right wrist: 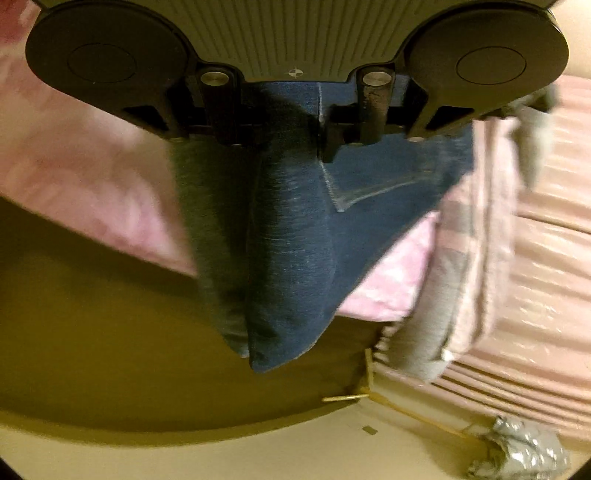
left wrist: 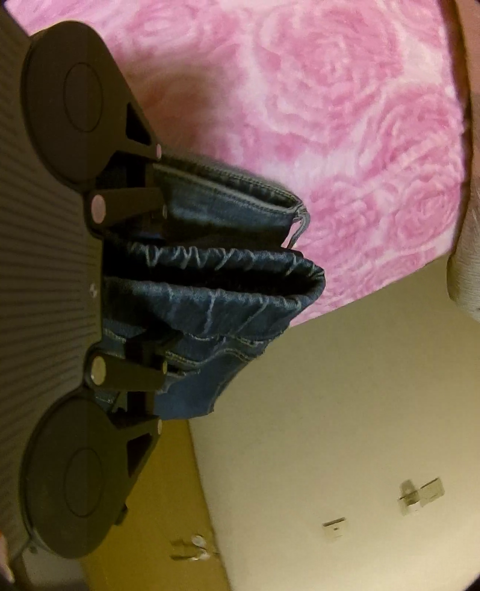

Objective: Fold clothes
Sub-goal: 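Lift the folded jeans with both grippers and carry them toward the other jeans stack, then lower the folded jeans onto the bedspread and open both grippers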

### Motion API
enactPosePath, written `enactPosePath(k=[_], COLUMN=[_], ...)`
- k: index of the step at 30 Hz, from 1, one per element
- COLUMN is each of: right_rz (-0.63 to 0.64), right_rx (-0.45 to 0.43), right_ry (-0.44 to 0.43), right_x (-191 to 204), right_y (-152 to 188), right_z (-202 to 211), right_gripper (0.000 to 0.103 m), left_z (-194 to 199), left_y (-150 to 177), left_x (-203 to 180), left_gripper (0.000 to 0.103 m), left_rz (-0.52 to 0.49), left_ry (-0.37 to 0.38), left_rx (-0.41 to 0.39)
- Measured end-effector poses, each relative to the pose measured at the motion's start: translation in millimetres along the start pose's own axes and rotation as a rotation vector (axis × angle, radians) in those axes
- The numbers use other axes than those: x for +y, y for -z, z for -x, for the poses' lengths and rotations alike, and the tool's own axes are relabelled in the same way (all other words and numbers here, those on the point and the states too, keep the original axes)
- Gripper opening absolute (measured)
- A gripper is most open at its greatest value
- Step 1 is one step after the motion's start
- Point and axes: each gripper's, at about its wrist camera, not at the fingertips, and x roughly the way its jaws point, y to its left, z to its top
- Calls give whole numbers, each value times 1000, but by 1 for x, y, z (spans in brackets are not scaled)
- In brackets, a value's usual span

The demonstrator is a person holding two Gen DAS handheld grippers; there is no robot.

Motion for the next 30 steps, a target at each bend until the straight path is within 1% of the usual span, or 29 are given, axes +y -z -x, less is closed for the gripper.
enactPosePath(k=[1, 3, 4, 5, 6, 7, 8, 9, 11, 12, 13, 14, 15, 16, 17, 18, 21, 23, 24, 25, 26, 28, 29, 30], right_rz=[19, 55, 71, 90, 120, 152, 175, 174, 148, 145, 149, 151, 153, 155, 157, 145, 119, 141, 156, 171, 196, 282, 333, 384], right_rx=[-12, -37, -52, -80, -119, -149, -161, -156, -132, -125, -122, -123, -126, -130, -133, -140, -162, -157, -148, -136, -127, -153, -174, -195], right_ry=[21, 60, 77, 103, 133, 152, 156, 149, 124, 112, 100, 103, 114, 125, 136, 140, 147, 161, 171, 182, 196, 248, 270, 292], right_x=[0, 1, 4, 6, 8, 11, 11, 10, 4, 3, 3, 2, 2, 2, 1, 0, -1, 3, 6, 10, 14, 29, 37, 46], right_y=[2, 6, 9, 12, 15, 18, 20, 24, 31, 35, 39, 42, 45, 47, 50, 51, 55, 55, 54, 52, 51, 52, 54, 56], right_z=[-3, -4, 0, 6, 14, 22, 29, 33, 38, 37, 35, 32, 28, 24, 20, 18, 16, 15, 15, 14, 16, 23, 26, 30], right_gripper=[41, 45, 53, 57, 57, 57, 57, 57, 57, 57, 57, 54, 41, 31, 30, 30, 30, 30, 30, 33, 40, 41, 41, 41], left_z=[1, 8, 13, 22, 33, 44, 53, 58, 58, 54, 49, 43, 37, 34, 31, 28, 23, 26, 30, 36, 43, 58, 65, 69], left_y=[-1, -4, -5, -4, -2, 0, 3, 5, 8, 9, 10, 10, 10, 8, 4, 1, 2, 6, 8, 10, 12, 17, 20, 23], left_x=[-1, -5, -9, -13, -17, -20, -20, -18, -14, -13, -13, -15, -16, -16, -15, -14, -17, -15, -16, -18, -24, -38, -46, -55], left_gripper=[44, 45, 45, 45, 44, 44, 46, 46, 46, 46, 44, 34, 26, 24, 18, 16, 17, 18, 18, 17, 15, 11, 11, 10], left_rz=[-22, -63, -83, -100, -114, -117, -105, -81, -37, -34, -59, -92, -125, -137, -138, -141, -193, -193, -188, -185, -193, -221, -244, -274], left_ry=[-8, -34, -53, -75, -97, -112, -110, -95, -64, -61, -82, -112, -142, -148, -142, -138, -164, -177, -192, -213, -232, -268, -273, -268], left_rx=[5, 11, 7, -19, -57, -98, -122, -123, -99, -88, -86, -87, -89, -96, -107, -116, -121, -127, -140, -158, -179, -225, -241, -241])
